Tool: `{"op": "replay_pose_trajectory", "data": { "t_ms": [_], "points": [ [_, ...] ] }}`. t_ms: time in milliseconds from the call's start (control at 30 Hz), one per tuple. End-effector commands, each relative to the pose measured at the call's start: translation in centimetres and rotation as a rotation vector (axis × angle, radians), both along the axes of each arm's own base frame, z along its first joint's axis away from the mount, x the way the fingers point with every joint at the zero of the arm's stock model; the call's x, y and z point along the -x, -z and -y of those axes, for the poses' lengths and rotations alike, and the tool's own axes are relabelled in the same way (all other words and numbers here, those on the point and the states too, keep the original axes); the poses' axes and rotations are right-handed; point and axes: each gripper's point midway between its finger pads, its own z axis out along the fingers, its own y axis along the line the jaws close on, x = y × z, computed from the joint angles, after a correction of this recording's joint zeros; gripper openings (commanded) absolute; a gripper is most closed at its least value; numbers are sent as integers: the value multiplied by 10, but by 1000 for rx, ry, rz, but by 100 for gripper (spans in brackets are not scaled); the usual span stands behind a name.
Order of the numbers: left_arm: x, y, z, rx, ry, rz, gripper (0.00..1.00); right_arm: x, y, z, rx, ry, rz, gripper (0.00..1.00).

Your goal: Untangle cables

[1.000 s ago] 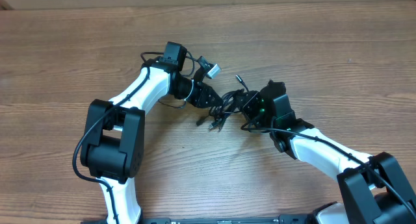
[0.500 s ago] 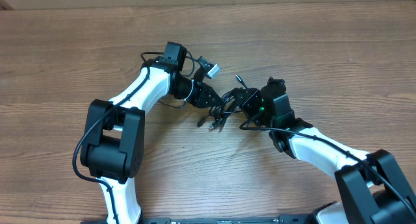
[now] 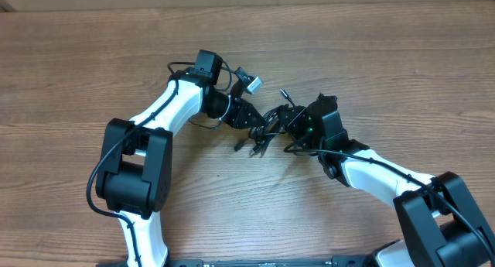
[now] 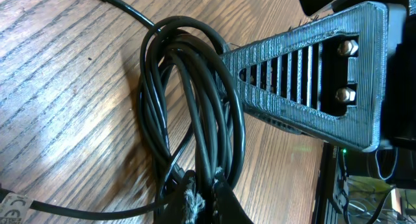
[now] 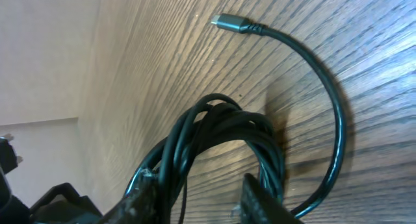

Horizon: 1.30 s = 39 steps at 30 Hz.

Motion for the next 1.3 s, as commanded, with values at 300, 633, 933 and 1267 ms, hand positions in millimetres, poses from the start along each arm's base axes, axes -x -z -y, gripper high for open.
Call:
{"op": "replay_pose_trajectory", "data": {
  "t_ms": [300,633,933,1267],
  "points": [
    [-3,-2,3,0,1,5,4,-8,-17,-14,-50,-96,94,47],
    [-3,-2,3,0,1,5,4,-10,-10,3,-54,-79,48,51],
    [-3,-2,3,0,2,5,4,-2,-2,6,-71,-99,-9,52],
    [-3,-2,3,0,1,5,4,7,11,11,-48,-93,-76,43]
  ]
}}
